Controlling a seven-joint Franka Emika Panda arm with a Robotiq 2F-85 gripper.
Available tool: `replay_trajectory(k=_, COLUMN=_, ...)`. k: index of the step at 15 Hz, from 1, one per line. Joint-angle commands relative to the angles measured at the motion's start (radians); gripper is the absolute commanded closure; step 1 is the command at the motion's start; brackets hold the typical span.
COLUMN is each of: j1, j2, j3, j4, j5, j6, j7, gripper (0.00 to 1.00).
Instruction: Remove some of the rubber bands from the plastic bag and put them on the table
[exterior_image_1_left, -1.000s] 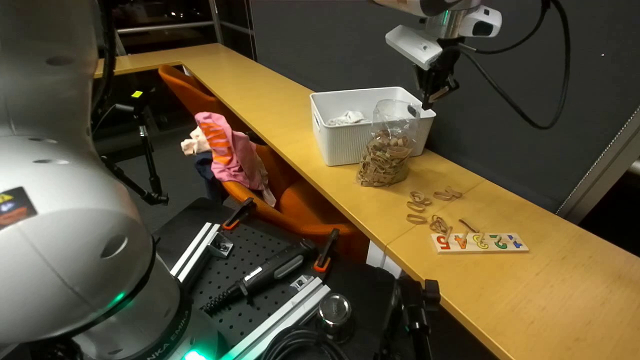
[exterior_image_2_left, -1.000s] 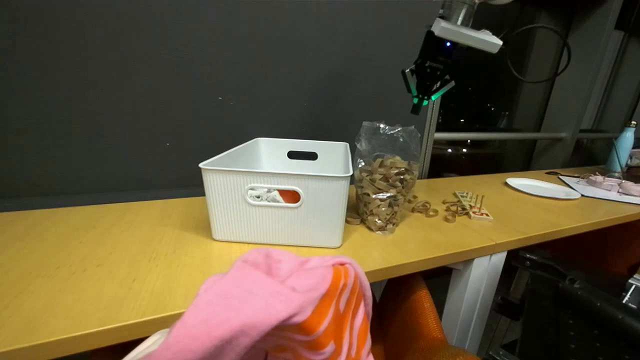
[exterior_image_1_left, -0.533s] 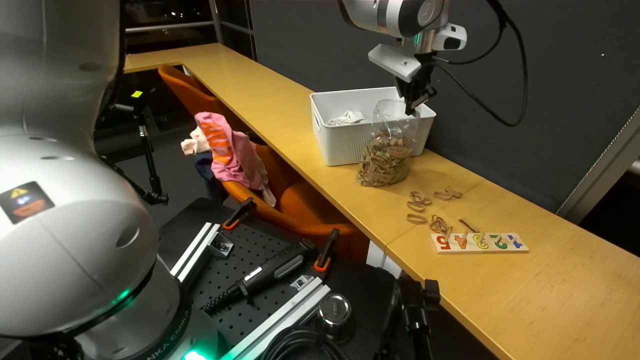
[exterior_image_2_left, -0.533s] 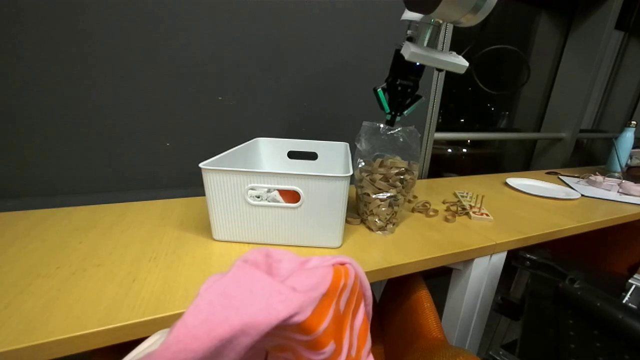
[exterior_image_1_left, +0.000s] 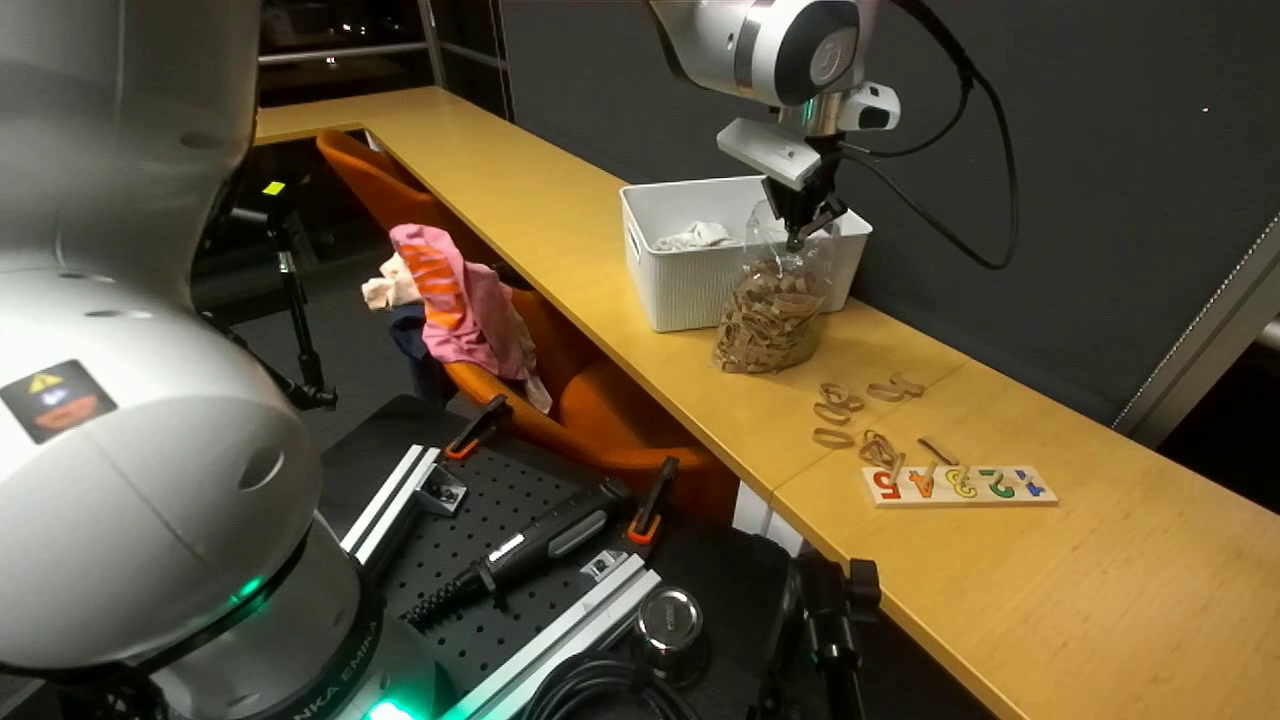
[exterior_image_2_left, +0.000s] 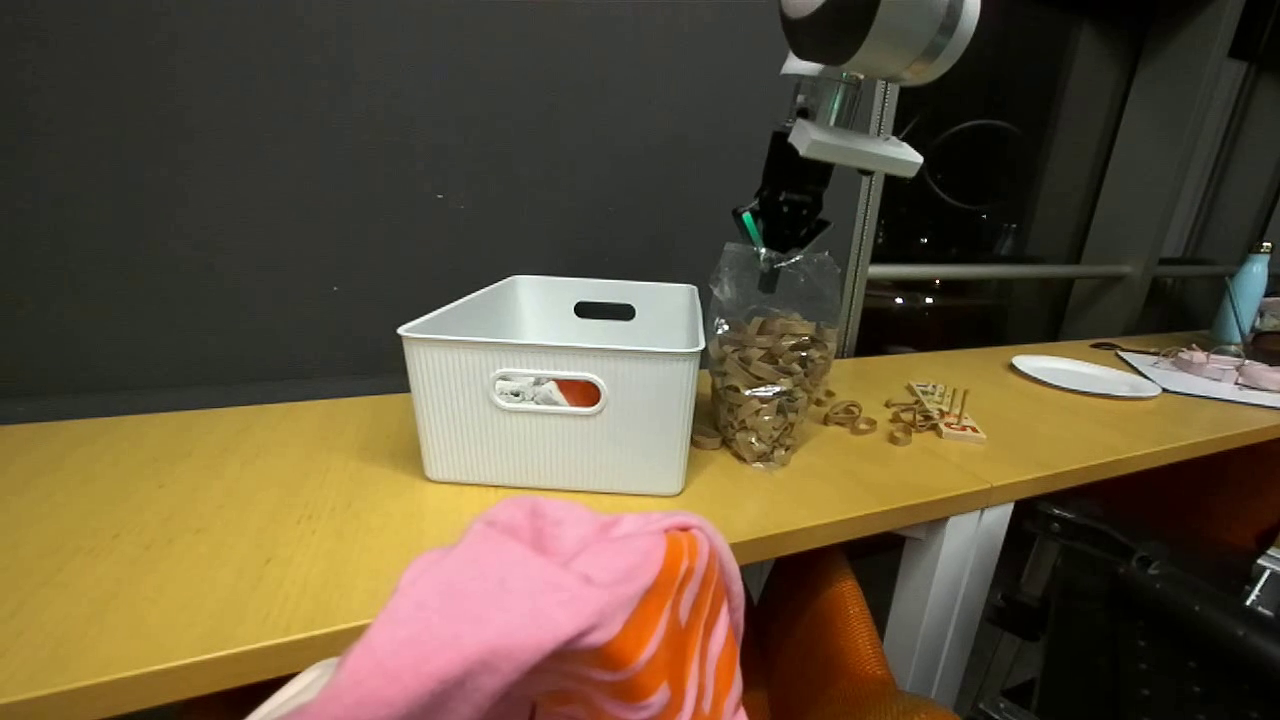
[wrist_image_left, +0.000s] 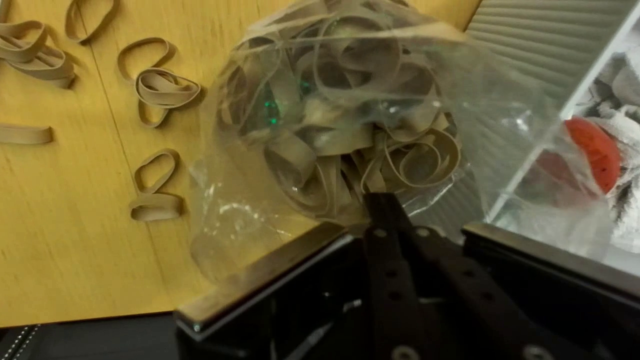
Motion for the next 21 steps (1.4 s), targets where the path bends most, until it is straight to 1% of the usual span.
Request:
replay_trajectory(k=1, j1=-0.011, j2=0.014, j3=0.012, j4=0.002, j5=-0.004, j6=-0.016, j7=-0.015, gripper=1.00)
replay_trajectory(k=2, j1=-0.013, j2=0.024, j3=0.014, j4=0.010, j5=-0.002, j6=-0.021, j7=-0.019, gripper=1.00)
replay_trajectory(k=3, j1=-0.015, j2=0.033, j3=0.017, j4=0.017, j5=0.002, j6=-0.028, j7=-0.024, gripper=0.74)
replay_trajectory(k=4, j1=-0.013, j2=0.039, j3=0.020, j4=0.021, j5=0.002, j6=-0.035, j7=-0.025, gripper=0.72)
replay_trajectory(k=5, j1=-0.005, j2=0.042, j3=0.020, j4=0.017, j5=-0.004, j6=-0.037, j7=-0.017, gripper=0.66)
replay_trajectory(k=6, j1=0.002, j2=0.045, j3=0.018, j4=0.016, j5=-0.011, j6=-0.040, j7=-0.006, gripper=0.58)
replay_trajectory(k=8, j1=0.005, j2=0.056, j3=0.022, j4=0.021, j5=-0.008, j6=-0.048, j7=-0.004, gripper=0.45)
replay_trajectory(k=9, j1=-0.002, j2=0.072, j3=0.028, j4=0.038, j5=-0.001, j6=-0.064, j7=-0.016, gripper=0.37)
replay_trajectory(k=10, j1=-0.014, j2=0.099, j3=0.034, j4=0.073, j5=0.009, j6=-0.094, j7=-0.026, gripper=0.31)
replay_trajectory(k=12, j1=-0.024, j2=0.120, j3=0.035, j4=0.099, j5=0.017, j6=-0.133, j7=-0.025, gripper=0.16)
replay_trajectory(k=14, j1=-0.025, j2=0.109, j3=0.029, j4=0.081, j5=0.015, j6=-0.133, j7=-0.015, gripper=0.01)
replay_trajectory(k=15, j1=-0.028, j2=0.112, j3=0.029, j4=0.080, j5=0.015, j6=-0.136, j7=-0.013, gripper=0.00)
replay_trajectory(k=20, j1=-0.050, j2=0.171, j3=0.035, j4=0.151, j5=0.020, j6=-0.196, j7=-0.029, gripper=0.00)
replay_trajectory(k=21, j1=-0.054, j2=0.184, j3=0.037, j4=0.165, j5=0.023, j6=-0.208, j7=-0.031, gripper=0.03)
